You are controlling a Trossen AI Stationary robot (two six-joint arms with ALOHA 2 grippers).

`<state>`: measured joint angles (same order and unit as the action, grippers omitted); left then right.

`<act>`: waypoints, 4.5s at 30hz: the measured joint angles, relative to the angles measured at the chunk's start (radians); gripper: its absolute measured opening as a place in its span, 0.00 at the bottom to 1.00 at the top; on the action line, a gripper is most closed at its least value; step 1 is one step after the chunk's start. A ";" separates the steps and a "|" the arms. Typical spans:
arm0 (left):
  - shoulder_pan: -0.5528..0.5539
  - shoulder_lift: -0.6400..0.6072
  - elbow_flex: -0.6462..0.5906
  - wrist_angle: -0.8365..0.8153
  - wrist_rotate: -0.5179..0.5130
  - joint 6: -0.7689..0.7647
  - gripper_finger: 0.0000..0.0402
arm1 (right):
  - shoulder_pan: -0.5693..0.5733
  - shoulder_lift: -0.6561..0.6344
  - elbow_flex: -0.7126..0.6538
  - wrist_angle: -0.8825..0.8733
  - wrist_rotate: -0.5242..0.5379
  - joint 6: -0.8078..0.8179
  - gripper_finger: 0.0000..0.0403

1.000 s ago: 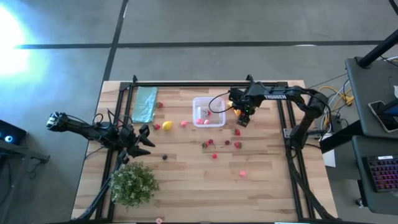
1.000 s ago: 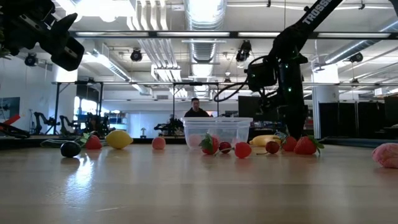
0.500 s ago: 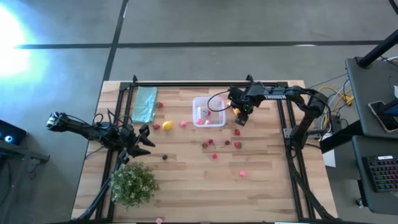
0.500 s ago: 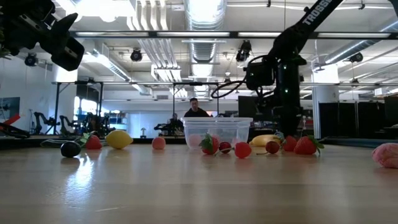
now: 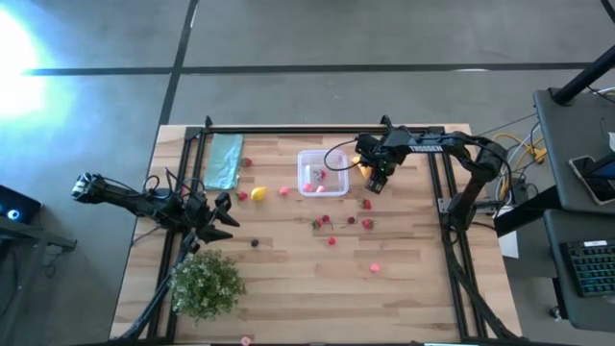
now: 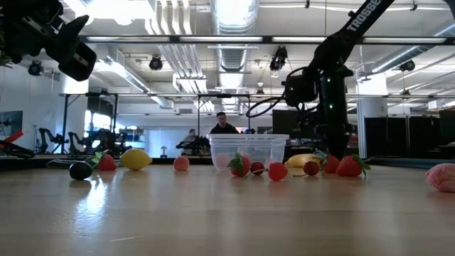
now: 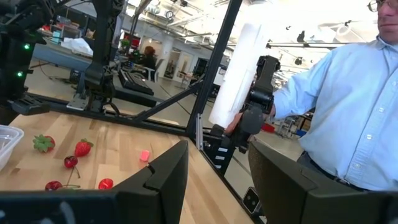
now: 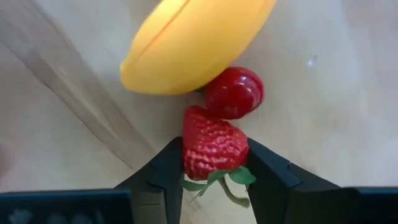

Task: Pick and placing Produce into tupperware
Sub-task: Put the red strawberry into the transparent bin, then put the red cherry into the transparent bin

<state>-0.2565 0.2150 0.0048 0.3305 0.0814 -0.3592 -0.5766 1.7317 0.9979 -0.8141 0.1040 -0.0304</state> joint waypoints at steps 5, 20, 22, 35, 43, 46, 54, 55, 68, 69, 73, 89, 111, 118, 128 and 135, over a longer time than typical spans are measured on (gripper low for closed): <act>0.000 0.000 0.000 0.000 0.000 0.000 0.39 | 0.000 -0.040 0.070 -0.128 -0.071 0.013 0.35; 0.000 0.000 0.000 0.000 0.002 0.000 0.39 | 0.165 -0.019 0.391 -0.026 -0.290 0.109 0.39; 0.000 0.000 0.000 0.000 0.002 0.000 0.39 | 0.181 0.040 0.433 -0.005 -0.287 0.098 0.42; 0.000 -0.001 0.000 0.000 -0.002 0.000 0.39 | 0.153 0.175 0.531 -0.224 -0.133 0.077 0.63; 0.000 0.000 0.000 0.000 -0.001 0.000 0.39 | 0.043 0.065 0.430 -0.366 -0.129 -0.097 0.60; 0.000 -0.001 0.000 0.000 -0.001 0.000 0.39 | 0.030 0.031 0.359 -0.323 -0.108 -0.237 0.58; 0.000 0.000 0.000 0.000 0.000 0.000 0.39 | 0.023 0.010 0.200 -0.210 0.012 -0.442 0.58; 0.000 0.000 0.000 0.000 0.000 0.000 0.39 | 0.020 0.010 0.185 -0.184 0.023 -0.457 0.58; 0.000 0.000 0.000 0.000 0.003 0.000 0.39 | -0.006 0.010 0.094 -0.012 -0.009 -0.593 0.58; 0.000 0.000 0.000 0.000 0.003 0.000 0.39 | -0.006 0.010 0.085 -0.013 -0.012 -0.585 0.58; 0.000 0.001 0.000 0.000 0.002 0.000 0.39 | -0.006 0.010 0.062 -0.015 -0.015 -0.573 0.58; 0.000 0.001 0.000 0.000 -0.002 0.000 0.39 | -0.006 0.038 0.069 0.014 -0.017 -0.465 0.47; 0.000 0.000 0.000 0.000 0.000 0.000 0.39 | 0.002 0.069 0.217 -0.297 -0.117 -0.440 0.25; 0.000 0.000 0.000 0.000 0.003 0.000 0.39 | 0.063 0.065 0.365 -0.365 -0.251 -0.346 0.26; 0.000 0.000 0.000 0.000 0.002 0.000 0.39 | 0.183 0.132 0.617 -0.298 -0.283 -0.169 0.28; 0.000 0.000 0.000 0.000 -0.001 0.000 0.39 | 0.216 0.241 0.715 -0.281 -0.164 -0.126 0.42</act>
<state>-0.2565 0.2153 0.0048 0.3302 0.0803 -0.3588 -0.3603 1.9723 1.7126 -1.0946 -0.0598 -0.1562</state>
